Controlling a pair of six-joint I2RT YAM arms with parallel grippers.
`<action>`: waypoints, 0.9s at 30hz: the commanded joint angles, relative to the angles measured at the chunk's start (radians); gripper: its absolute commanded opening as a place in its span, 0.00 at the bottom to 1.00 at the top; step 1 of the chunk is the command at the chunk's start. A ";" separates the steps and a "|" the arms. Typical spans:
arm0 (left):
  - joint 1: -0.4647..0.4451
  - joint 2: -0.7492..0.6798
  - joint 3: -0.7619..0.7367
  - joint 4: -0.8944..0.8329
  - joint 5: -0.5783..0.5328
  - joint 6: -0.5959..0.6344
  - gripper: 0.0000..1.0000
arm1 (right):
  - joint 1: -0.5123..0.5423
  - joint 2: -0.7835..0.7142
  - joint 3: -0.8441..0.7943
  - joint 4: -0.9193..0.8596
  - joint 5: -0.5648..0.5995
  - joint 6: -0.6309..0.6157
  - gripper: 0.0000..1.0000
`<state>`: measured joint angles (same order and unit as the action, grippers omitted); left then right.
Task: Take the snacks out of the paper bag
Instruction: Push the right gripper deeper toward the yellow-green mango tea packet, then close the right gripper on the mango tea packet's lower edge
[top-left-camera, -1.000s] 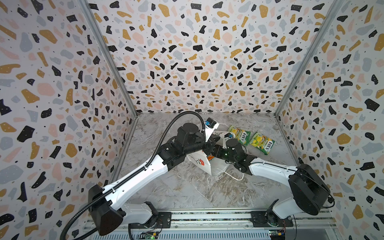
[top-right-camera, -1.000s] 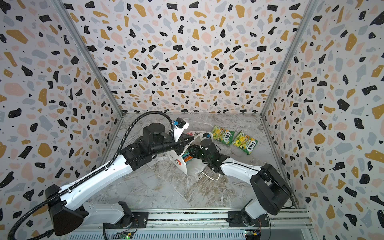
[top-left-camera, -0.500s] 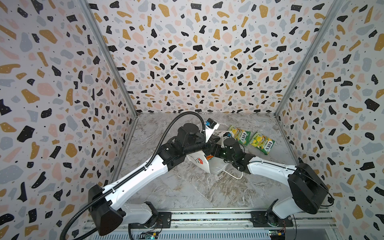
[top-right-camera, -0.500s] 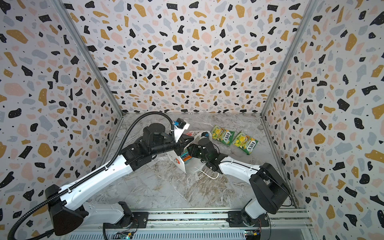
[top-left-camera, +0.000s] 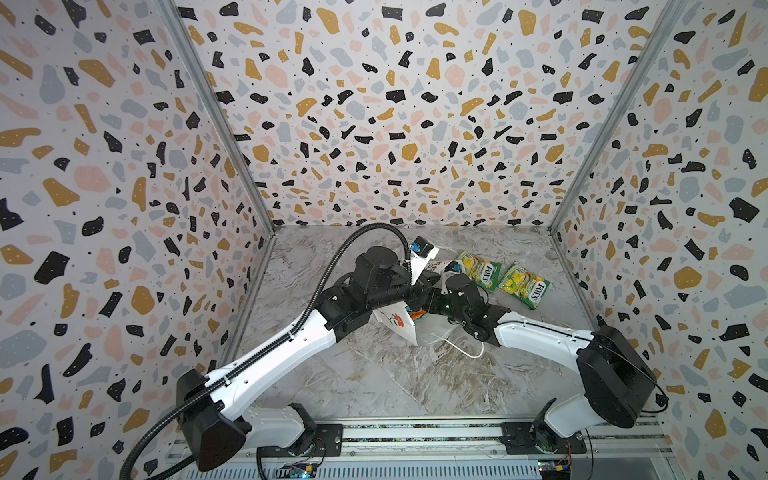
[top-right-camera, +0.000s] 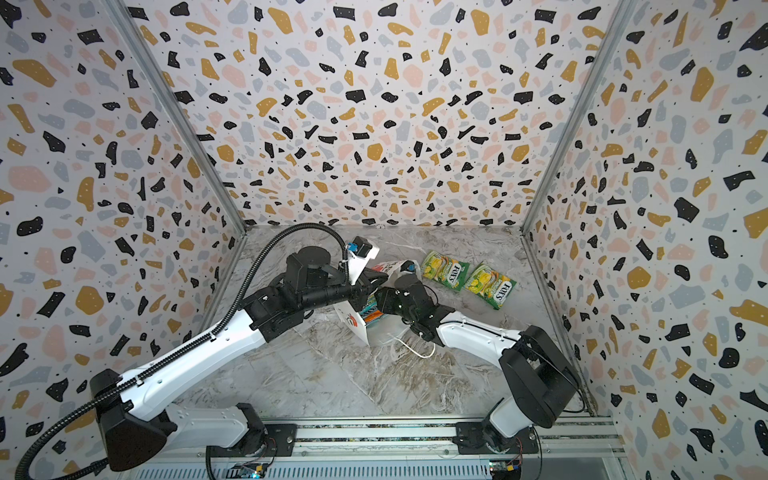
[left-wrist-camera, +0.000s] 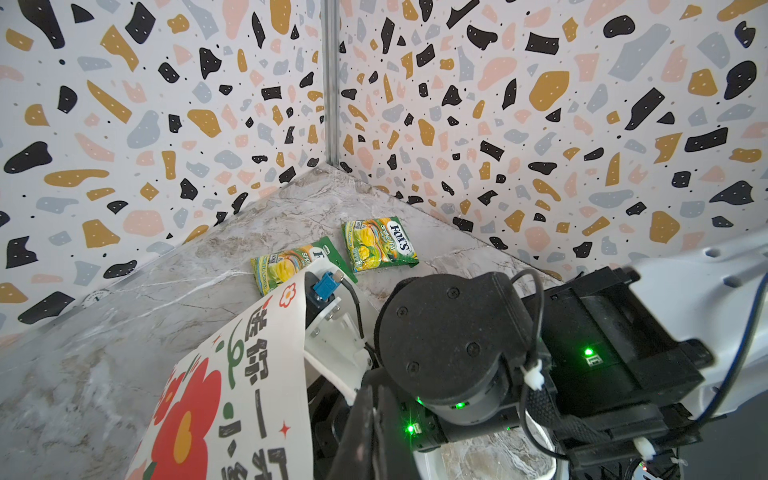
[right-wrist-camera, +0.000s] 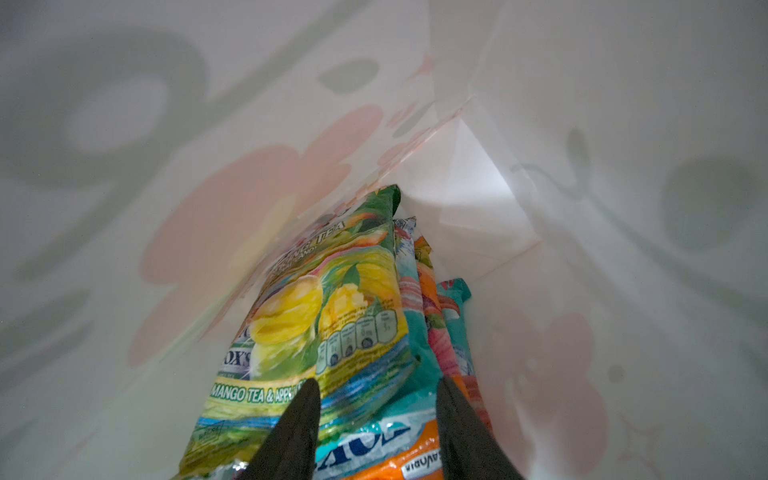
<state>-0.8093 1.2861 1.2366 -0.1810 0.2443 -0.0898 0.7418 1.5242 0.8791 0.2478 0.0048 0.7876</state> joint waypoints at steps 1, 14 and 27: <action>-0.016 -0.011 0.005 0.029 0.019 0.007 0.00 | -0.001 0.009 0.050 0.042 -0.017 -0.051 0.47; -0.018 -0.008 0.006 0.027 0.018 0.008 0.00 | 0.016 -0.030 0.031 0.026 0.040 -0.107 0.51; -0.060 -0.023 0.011 0.015 -0.053 0.014 0.00 | 0.021 -0.125 -0.114 0.082 0.031 -0.100 0.52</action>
<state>-0.8570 1.2861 1.2366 -0.1841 0.2142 -0.0891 0.7624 1.4364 0.7845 0.3077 0.0196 0.6937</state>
